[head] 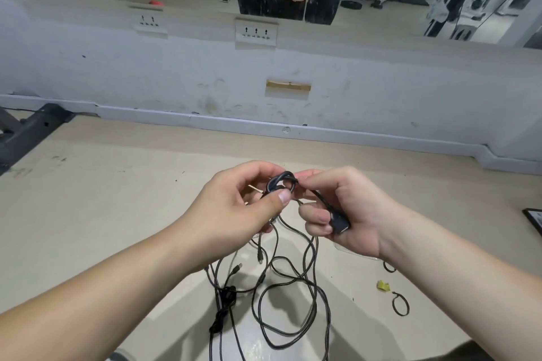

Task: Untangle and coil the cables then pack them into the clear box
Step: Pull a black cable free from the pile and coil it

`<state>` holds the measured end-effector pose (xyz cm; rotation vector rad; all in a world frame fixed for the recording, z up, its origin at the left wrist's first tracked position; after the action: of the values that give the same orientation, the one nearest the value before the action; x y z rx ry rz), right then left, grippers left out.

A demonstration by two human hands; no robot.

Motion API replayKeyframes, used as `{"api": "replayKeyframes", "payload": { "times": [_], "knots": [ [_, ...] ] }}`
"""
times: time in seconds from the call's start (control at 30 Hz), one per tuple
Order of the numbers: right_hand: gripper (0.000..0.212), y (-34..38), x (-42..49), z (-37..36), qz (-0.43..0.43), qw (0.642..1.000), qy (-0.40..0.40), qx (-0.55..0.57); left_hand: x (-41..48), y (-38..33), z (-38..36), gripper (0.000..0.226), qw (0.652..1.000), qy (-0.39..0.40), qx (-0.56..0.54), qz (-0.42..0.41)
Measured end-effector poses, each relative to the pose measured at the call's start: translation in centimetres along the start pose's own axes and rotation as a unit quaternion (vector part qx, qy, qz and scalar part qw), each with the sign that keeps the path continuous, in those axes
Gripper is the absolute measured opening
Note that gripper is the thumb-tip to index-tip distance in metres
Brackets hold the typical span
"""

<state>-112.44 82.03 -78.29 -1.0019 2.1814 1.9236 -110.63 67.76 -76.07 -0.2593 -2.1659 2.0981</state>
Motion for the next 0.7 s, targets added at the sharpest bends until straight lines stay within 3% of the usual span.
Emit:
{"api": "replayKeyframes", "payload": {
  "times": [0.17,0.4,0.7],
  "knots": [
    [0.009,0.1,0.1,0.4,0.007,0.999,-0.035,0.011,0.6,0.5,0.5,0.026,0.997,0.002,-0.056,0.051],
    [0.033,1.3,0.3,0.8,0.081,0.99,-0.083,-0.078,0.9,1.5,0.2,0.021,0.991,0.025,-0.071,0.111],
    [0.024,0.8,0.5,-1.6,0.094,0.995,-0.012,-0.022,1.5,3.5,1.7,0.014,0.939,-0.154,-0.245,0.183]
  ]
}}
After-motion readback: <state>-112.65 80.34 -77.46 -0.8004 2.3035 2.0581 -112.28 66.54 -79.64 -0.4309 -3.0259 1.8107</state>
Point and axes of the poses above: each hand's wrist, its own x-axis towards the middle knuckle, its own z-axis out of the back of the hand, y = z × x, the point moved 8 cm from there along x, towards the middle knuckle, and after that the axes turned 8 degrees about -x, right-handed, at the moved point
